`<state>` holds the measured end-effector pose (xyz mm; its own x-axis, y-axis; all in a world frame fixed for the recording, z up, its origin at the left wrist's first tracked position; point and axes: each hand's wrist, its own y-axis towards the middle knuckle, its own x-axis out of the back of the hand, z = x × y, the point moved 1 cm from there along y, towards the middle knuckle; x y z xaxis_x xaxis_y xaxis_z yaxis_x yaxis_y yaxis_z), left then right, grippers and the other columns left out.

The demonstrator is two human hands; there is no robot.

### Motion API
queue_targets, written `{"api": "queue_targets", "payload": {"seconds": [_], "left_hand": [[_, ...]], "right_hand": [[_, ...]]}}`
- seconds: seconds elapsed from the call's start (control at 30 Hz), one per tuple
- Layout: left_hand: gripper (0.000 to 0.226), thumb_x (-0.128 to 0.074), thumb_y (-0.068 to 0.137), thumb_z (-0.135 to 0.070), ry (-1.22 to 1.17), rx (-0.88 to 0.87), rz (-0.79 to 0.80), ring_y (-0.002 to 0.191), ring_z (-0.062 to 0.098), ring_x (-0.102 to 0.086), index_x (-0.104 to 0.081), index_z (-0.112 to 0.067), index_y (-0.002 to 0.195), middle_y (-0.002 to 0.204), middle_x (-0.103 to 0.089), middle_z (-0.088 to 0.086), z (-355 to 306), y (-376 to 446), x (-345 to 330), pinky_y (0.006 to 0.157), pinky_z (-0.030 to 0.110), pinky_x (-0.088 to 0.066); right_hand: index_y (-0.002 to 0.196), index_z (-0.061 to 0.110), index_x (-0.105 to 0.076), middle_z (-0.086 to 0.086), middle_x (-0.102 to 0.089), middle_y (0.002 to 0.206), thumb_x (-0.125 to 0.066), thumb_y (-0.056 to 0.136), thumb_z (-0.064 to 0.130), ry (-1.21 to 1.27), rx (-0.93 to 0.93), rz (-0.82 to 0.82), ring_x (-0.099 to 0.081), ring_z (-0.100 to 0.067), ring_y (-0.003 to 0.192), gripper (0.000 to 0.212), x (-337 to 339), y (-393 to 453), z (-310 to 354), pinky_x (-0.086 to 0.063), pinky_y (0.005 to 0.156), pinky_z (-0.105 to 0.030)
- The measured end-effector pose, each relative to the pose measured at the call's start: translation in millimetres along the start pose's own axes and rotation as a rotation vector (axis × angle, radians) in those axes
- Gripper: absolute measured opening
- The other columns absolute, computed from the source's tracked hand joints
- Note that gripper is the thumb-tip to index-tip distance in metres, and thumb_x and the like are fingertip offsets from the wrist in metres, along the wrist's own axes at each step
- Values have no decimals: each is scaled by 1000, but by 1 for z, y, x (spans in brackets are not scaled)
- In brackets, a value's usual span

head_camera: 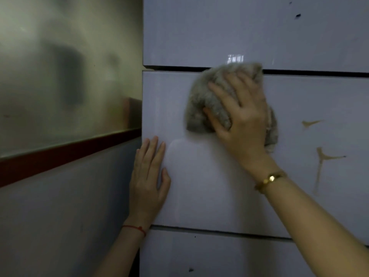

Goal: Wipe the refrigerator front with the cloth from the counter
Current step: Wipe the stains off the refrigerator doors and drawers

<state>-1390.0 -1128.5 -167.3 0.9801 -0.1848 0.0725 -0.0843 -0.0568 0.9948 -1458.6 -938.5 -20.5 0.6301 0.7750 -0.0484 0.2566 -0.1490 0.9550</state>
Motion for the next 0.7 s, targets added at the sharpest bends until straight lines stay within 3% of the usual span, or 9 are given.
{"api": "queue_targets", "payload": {"seconds": [0.2,0.3,0.37,0.43,0.57,0.7], "left_hand": [[52,-46,96,-10,5,-13,-8,151,24,-23,-37,-6,146,157,-33,8,-1,1,0,125,47,-22],[51,-45,96,-9,11,-9,-16,151,25,-24,-39,-5,146,157,-33,7,-1,0,0,124,48,-24],[51,-46,95,-8,10,-5,-15,151,25,-24,-40,-5,145,157,-33,7,-1,0,-1,124,49,-25],[52,-47,95,-8,18,-1,-12,151,24,-24,-39,-6,146,157,-33,6,-2,0,0,124,48,-24],[51,-45,96,-10,35,-16,-7,151,24,-24,-38,-7,147,157,-32,7,-1,1,2,125,45,-22],[51,-45,96,-11,34,-17,-7,151,24,-23,-38,-6,146,157,-33,7,-2,1,2,124,47,-23]], "right_hand": [[134,15,-62,-14,-53,147,-68,91,17,36,318,220,-46,-33,141,44,24,-95,9,-38,118,-52],[136,16,-60,-15,-53,146,-53,101,26,-4,175,110,-45,-36,140,38,22,-53,-15,-36,118,-52],[135,18,-62,-11,-55,145,-57,101,35,-46,19,1,-47,-34,138,38,14,-9,-20,-32,121,-41],[133,18,-63,-10,-56,144,-62,99,36,-42,-35,-46,-47,-32,137,39,5,10,-13,-31,121,-38],[139,10,-56,-20,-48,149,-56,97,18,68,184,127,-41,-38,143,43,-2,-61,22,-26,125,-48],[138,16,-59,-11,-50,150,-57,93,19,70,313,286,-42,-29,144,45,26,-143,34,-36,120,-47]]}}
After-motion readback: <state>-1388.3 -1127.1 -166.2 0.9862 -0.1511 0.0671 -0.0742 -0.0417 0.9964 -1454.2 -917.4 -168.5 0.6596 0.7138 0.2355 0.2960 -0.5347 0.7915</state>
